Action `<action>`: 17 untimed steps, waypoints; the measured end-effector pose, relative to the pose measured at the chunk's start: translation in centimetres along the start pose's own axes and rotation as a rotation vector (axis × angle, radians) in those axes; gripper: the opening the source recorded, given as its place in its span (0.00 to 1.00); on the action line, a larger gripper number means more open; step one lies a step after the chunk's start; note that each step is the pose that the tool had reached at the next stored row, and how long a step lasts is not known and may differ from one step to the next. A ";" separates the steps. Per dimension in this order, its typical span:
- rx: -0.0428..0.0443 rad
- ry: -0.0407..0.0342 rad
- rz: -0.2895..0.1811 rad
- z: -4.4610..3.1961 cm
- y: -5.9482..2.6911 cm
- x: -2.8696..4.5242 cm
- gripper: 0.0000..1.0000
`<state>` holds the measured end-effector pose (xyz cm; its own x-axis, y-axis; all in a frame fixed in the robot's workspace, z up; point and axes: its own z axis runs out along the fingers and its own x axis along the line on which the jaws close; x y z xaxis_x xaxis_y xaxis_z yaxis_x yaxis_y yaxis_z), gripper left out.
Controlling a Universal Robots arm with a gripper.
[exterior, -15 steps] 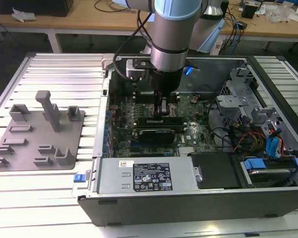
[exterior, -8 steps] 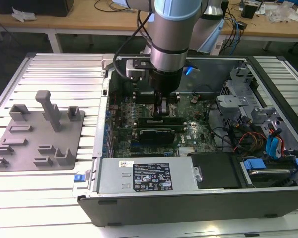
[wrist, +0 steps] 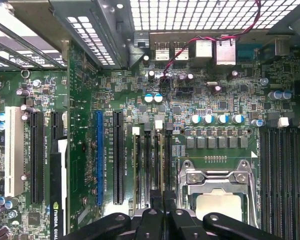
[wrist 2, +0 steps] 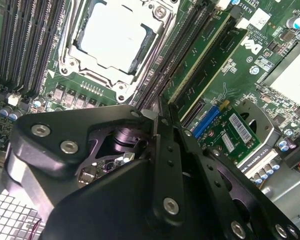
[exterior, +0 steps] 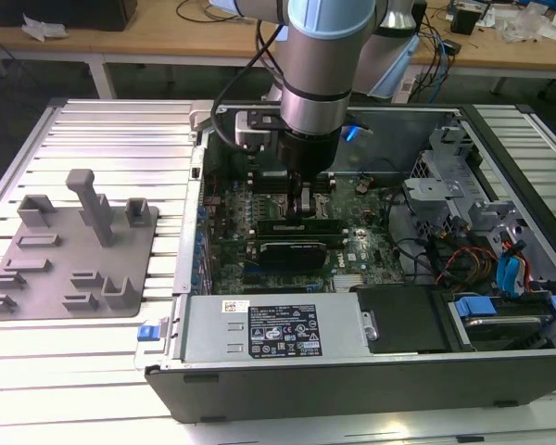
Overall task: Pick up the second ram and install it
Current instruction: 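Insert the second ram into the second slot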
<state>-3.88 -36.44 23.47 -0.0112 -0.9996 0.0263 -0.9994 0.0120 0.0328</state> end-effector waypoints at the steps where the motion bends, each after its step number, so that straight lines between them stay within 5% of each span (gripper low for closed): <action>1: 0.0000 0.0000 0.000 0.01 0.00 -0.02 0.09; 17: 0.0008 -0.0001 0.000 0.47 0.04 -0.04 0.09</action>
<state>-3.93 -36.41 23.01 -0.0111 -0.9996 0.0262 -0.9994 0.0120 0.0320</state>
